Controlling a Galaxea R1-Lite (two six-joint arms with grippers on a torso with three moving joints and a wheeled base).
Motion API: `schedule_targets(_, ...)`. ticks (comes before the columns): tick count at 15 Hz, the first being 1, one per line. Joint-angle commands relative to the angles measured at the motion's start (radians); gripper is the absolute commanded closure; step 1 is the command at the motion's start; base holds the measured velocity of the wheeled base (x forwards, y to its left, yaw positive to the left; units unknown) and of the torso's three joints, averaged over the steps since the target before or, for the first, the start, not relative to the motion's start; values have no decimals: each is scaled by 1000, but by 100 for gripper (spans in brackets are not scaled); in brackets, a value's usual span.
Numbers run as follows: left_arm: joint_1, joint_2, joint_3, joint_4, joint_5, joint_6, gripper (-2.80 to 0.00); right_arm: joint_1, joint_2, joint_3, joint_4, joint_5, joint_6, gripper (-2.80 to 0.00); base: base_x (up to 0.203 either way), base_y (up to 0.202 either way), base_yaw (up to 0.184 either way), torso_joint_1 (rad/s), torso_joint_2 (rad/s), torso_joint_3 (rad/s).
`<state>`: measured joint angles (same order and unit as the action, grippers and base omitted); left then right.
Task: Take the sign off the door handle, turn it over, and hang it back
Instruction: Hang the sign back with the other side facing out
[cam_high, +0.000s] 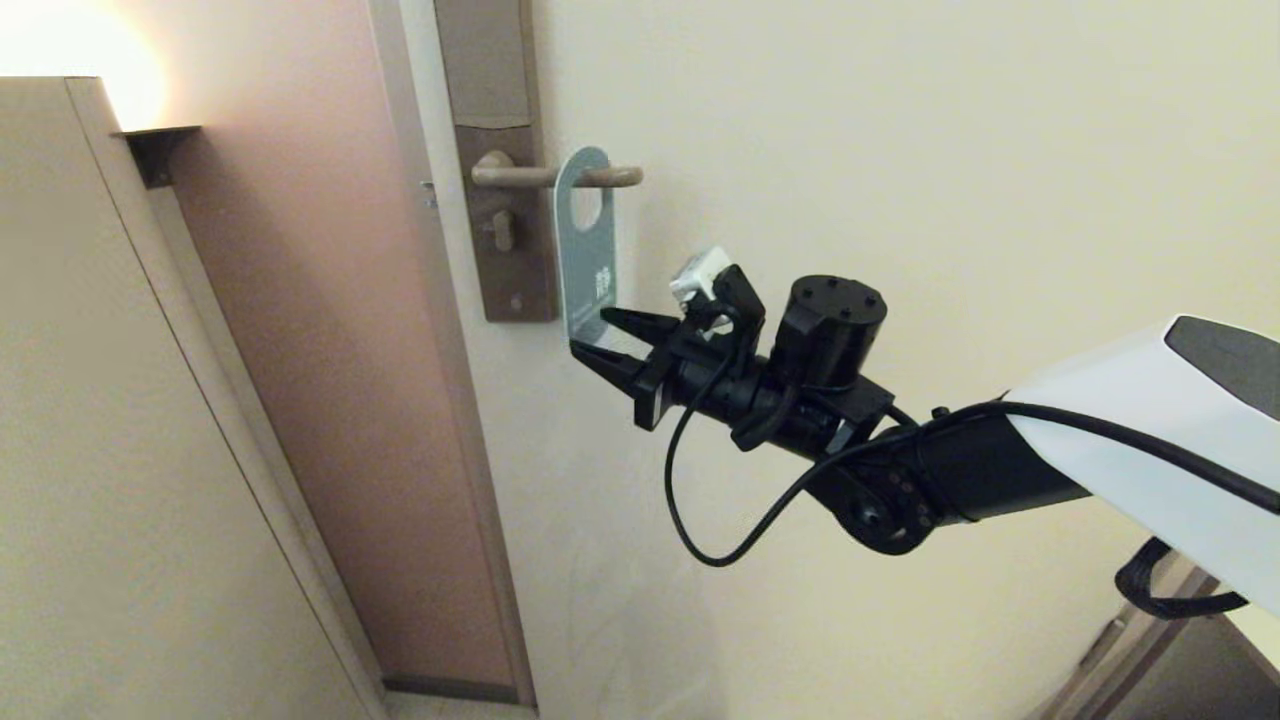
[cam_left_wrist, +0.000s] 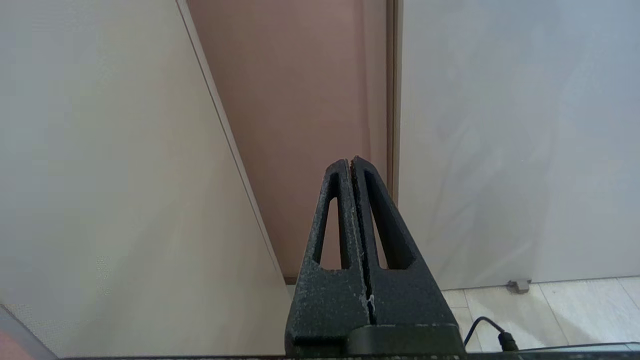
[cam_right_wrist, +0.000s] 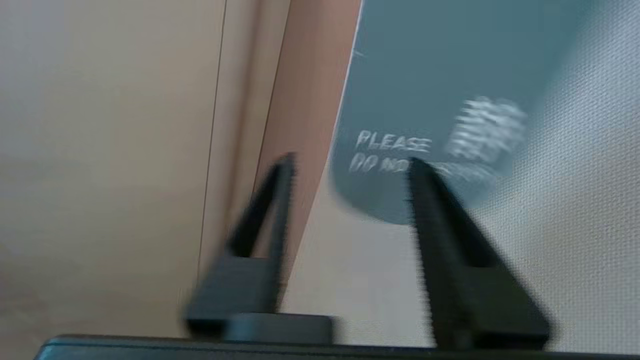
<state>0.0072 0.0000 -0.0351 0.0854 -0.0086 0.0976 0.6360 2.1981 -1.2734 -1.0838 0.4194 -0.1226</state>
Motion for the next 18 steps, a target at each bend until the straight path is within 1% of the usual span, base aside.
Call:
schedule_targets(1,0,2,0,0,-1,1,0,1,2,-10,-7,1,1,-280,0,0,0,0,0,0)
schedule_targets(12,0,2,0,0,0,1,0,1,-57,-29,-7,5,6,-280,0,0,0,0,0,0)
schedule_targets(15,0,2,0,0,1,1,0,-4,-108,12,-5,42,6,-280,0,0,0,0,0,0)
schedule_targets(18,0,2,0,0,0,1,0,-29,-167,110,-5,41,6,-280,0,0,0,0,0,0)
